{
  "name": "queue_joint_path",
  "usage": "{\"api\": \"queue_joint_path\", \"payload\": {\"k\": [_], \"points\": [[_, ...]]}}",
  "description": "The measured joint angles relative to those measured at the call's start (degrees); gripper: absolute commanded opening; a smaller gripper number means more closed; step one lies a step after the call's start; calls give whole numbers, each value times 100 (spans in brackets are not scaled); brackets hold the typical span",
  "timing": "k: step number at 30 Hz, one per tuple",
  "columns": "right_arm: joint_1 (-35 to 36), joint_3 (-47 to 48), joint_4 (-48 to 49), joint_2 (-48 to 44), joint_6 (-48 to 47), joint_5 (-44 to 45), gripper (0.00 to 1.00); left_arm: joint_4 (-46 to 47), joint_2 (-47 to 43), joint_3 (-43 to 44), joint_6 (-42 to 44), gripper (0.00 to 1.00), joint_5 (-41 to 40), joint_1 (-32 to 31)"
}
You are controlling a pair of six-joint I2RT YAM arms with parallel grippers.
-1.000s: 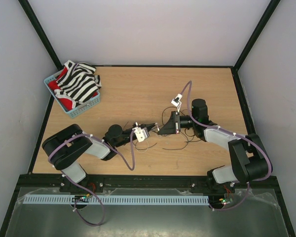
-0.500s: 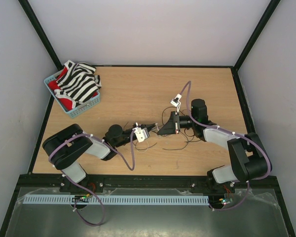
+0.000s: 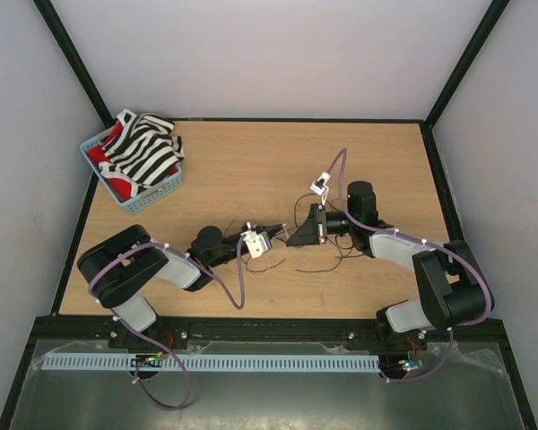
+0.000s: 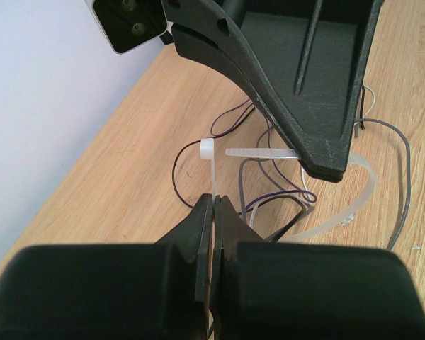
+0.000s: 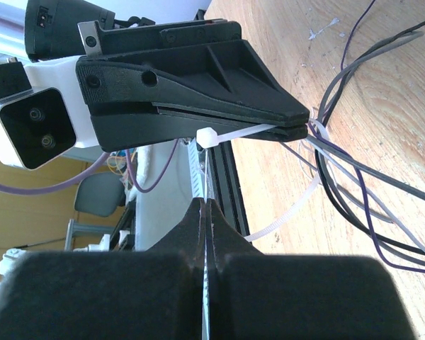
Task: Zip-tie the wires
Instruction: Tie the cable at the center of the board.
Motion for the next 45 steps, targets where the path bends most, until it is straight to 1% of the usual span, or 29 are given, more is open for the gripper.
{"api": "queue_joint_path", "payload": {"k": [32,45], "points": [[0,162,39,94,7,4,0,0,-2,0,-15,0,44,-9],[-2,179,46,138,461,-37,0,0,-59,-11,177,0,37,-127]]}}
